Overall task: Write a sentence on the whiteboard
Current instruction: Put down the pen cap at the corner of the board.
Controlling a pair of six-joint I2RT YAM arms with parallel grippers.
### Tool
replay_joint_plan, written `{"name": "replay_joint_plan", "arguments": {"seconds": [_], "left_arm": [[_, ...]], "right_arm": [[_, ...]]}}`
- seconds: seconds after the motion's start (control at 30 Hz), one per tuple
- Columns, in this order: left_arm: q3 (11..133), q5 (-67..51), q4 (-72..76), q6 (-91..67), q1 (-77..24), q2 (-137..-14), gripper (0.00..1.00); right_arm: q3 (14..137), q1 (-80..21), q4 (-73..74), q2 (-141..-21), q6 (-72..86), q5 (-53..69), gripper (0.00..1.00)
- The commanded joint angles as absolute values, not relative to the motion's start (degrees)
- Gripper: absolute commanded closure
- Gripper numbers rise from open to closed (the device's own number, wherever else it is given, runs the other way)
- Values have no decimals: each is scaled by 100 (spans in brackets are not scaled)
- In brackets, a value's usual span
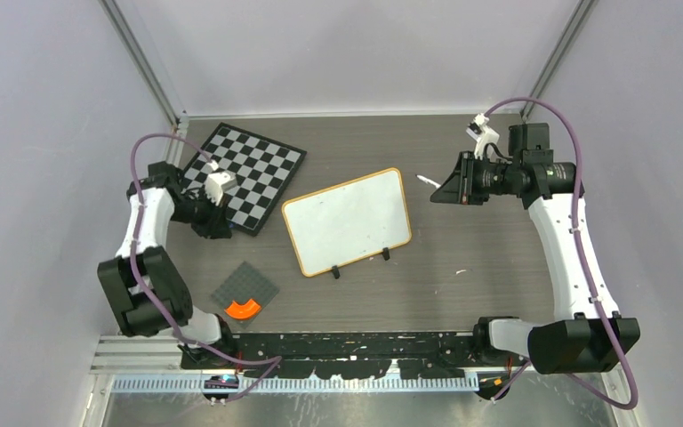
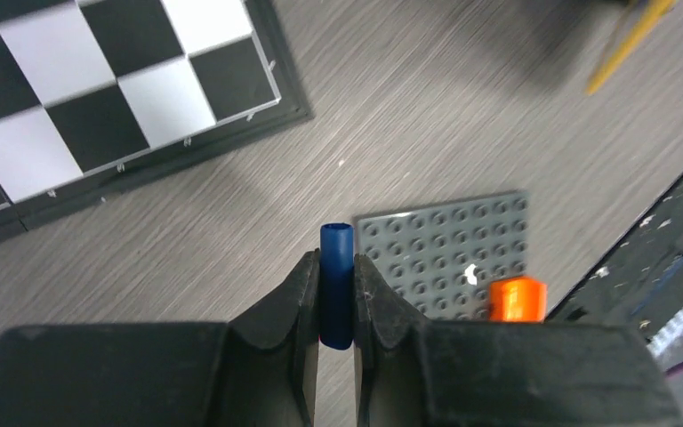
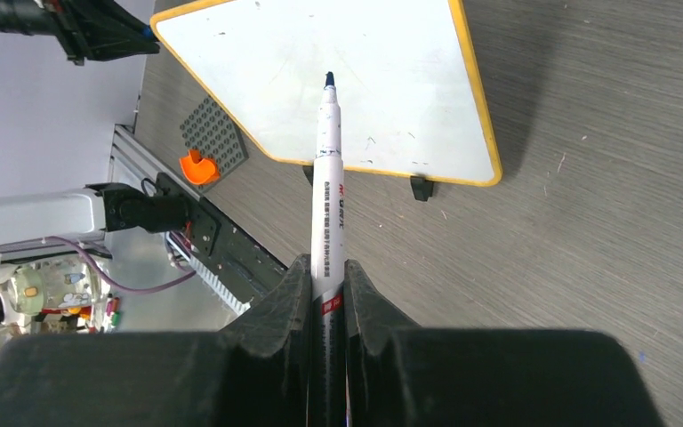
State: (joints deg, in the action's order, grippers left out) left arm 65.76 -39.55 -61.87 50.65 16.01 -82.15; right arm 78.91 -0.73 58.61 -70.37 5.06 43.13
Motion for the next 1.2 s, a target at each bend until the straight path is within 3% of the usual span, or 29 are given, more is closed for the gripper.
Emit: {"name": "replay_joint_plan", "arguments": {"seconds": [0.0,0.27,0.6,0.87,1.17], "left_arm": [[6176,-3260,-5603,5824,1884,-8653,100],[5573,-2373,-3969,5437,1896,-9335,99],[5024,-2183,-3533,5699,1814,-9402,84],[4786,-2161,-3639,5862,1738,-9215,62],[4721,-2320,-4145,5639,1441,-8486,53]], "right_arm": [[7651,-123,5479,-7035,631,4330,100],[7701,-447,5800,-7128,163,4190,100],[7544,-1367,5846,-7037,-162,3396,100],[7689,-1773,5964,-7215,-292,3239,100],[7954,-2100,6025,-7223,-645,3116,100]]}}
